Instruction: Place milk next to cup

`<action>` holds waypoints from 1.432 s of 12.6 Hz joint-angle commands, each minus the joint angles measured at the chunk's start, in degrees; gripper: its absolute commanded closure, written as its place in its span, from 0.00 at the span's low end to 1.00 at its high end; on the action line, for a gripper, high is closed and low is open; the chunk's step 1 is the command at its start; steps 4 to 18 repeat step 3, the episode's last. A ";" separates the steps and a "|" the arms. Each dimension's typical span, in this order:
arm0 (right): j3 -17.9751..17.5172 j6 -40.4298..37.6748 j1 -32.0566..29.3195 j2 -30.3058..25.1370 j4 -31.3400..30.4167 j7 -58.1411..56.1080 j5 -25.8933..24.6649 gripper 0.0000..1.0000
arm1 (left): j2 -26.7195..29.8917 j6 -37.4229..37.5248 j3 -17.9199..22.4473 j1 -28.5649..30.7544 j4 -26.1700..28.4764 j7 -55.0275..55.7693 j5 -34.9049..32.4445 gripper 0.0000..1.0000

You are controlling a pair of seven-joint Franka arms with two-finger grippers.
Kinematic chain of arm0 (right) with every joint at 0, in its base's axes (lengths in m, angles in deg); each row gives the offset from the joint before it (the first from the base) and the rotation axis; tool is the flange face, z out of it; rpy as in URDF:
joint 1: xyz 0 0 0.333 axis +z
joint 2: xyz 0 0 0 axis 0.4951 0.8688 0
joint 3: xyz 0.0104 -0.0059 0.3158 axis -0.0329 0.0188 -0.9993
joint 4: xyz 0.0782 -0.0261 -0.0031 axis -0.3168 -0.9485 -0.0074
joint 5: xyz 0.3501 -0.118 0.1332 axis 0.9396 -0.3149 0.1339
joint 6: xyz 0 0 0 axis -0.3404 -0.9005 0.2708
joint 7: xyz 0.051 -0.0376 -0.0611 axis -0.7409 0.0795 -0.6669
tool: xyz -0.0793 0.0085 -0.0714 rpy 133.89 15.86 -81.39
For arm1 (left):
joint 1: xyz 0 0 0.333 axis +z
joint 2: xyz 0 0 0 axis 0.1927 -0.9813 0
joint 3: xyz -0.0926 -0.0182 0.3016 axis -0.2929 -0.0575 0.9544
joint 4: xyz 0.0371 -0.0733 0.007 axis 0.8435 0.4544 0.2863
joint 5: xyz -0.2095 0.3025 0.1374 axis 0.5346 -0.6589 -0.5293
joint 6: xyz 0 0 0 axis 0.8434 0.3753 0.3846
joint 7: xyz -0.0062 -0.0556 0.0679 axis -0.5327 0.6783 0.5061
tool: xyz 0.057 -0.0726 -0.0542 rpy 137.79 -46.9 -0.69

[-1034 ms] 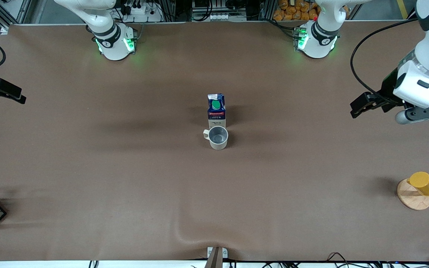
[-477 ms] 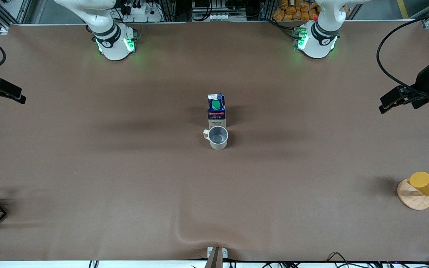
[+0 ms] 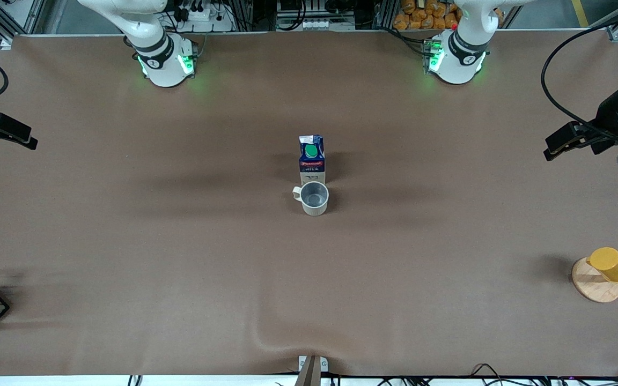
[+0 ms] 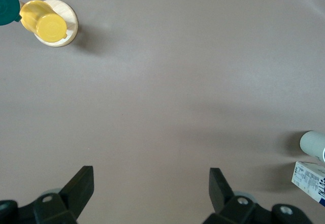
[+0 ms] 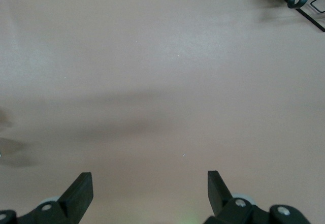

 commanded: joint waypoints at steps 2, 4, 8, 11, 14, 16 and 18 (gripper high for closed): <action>-0.50 0.23 -0.84 -0.67 -0.52 -0.38 1.20 0.00 | 1.33 1.76 0.11 -0.47 0.49 -0.77 -0.75 0.00; -0.50 0.23 -0.84 -0.67 -0.52 -0.38 1.20 0.00 | 1.33 2.29 0.11 -0.47 0.49 -0.77 -0.75 0.00; -0.50 0.23 -0.84 -0.67 -0.52 -0.38 1.20 0.00 | 1.33 2.29 0.11 -0.47 0.49 -0.77 -0.75 0.00; -0.50 0.23 -0.84 -0.67 -0.52 -0.38 1.20 0.00 | 1.33 2.29 0.11 -0.47 0.49 -0.77 -0.75 0.00; -0.50 0.23 -0.84 -0.67 -0.52 -0.38 1.20 0.00 | 1.33 2.29 0.11 -0.47 0.49 -0.77 -0.75 0.00; -0.50 0.23 -0.84 -0.67 -0.52 -0.38 1.20 0.00 | 1.33 2.29 0.11 -0.47 0.49 -0.77 -0.75 0.00; -0.50 0.23 -0.84 -0.67 -0.52 -0.38 1.20 0.00 | 1.33 2.29 0.11 -0.47 0.49 -0.77 -0.75 0.00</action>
